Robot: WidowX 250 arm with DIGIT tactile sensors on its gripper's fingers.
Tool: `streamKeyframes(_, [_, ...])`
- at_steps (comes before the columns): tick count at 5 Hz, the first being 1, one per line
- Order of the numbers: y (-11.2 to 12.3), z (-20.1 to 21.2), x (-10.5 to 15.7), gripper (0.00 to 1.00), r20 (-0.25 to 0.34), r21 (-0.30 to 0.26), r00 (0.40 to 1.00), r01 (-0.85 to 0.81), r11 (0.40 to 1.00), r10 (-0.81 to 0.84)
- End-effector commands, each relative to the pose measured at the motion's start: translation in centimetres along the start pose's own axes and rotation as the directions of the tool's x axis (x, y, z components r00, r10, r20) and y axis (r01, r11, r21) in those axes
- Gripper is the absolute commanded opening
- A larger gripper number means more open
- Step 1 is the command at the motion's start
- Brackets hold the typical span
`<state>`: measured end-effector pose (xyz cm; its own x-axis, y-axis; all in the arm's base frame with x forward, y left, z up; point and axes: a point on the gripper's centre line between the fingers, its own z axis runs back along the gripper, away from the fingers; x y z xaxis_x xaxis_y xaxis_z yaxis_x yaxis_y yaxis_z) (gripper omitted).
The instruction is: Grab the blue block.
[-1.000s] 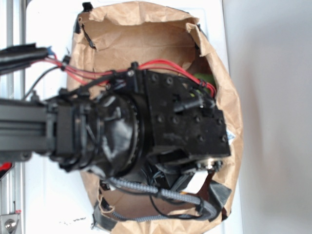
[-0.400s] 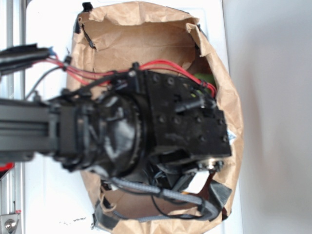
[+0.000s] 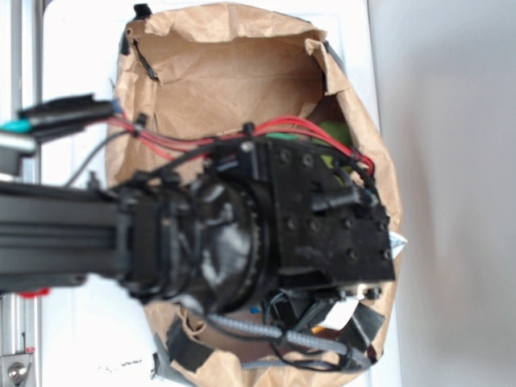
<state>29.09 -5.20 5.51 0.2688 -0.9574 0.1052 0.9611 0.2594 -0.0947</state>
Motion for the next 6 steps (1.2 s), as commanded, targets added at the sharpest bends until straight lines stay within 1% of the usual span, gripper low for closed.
streamKeyframes(1, [0.6,0.8,1.8,1.0,0.025,0.043,0.999,0.046,0.998,-0.047])
streamKeyframes(2, [0.8,-0.6,2.2,1.0,0.018,0.043,0.999,0.05,0.998,-0.051])
streamKeyframes(4, [0.1,-2.0,2.8,1.0,-0.026,0.02,0.997,0.067,0.998,-0.066])
streamKeyframes(5, [0.0,-1.9,2.8,0.0,-0.026,0.026,0.997,0.067,0.997,-0.066])
streamKeyframes(6, [0.0,-1.5,2.6,0.0,-0.022,0.025,0.998,0.061,0.998,-0.061])
